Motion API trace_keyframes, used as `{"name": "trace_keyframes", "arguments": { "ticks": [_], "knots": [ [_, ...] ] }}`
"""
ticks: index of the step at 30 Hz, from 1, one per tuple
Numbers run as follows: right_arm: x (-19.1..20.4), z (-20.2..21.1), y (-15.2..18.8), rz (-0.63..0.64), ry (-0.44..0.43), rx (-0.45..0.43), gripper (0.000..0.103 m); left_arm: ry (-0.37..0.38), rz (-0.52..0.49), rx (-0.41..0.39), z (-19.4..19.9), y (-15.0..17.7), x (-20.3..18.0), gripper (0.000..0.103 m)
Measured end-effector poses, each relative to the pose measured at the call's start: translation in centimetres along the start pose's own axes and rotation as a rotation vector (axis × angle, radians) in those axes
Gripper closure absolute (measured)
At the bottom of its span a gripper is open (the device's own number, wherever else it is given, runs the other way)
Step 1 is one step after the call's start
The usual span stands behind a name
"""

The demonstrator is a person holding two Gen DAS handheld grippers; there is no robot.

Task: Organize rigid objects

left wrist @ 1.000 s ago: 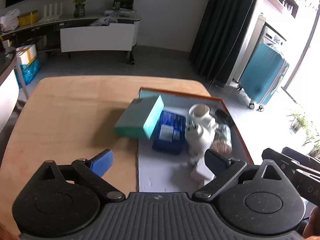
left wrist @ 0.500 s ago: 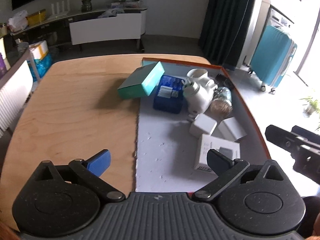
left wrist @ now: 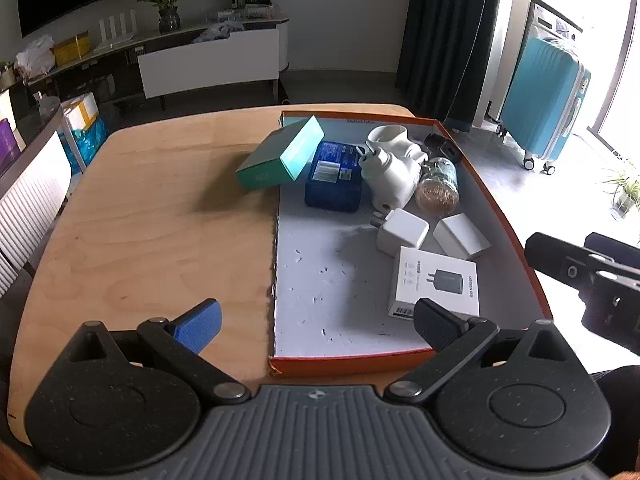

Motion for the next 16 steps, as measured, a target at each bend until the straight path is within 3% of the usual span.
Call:
{"name": "trace_keyframes", "arguments": {
  "ticks": [16],
  "knots": [
    [0.16,0.15,0.18,0.005,0.004,0.006,0.021,0.030,0.012,-0.015,0.21,0.31,-0.11,0.000]
  ]
}}
Point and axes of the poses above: each gripper's, at about its wrist camera, not at the fingertips, and z roughly against the way its jaws point, x to its left, y to its underside, the point moved 4 cm from there along -z, roughly the way its jaws point, and after that the axes turned 11 degrees about -z, right-handed, at the moved point
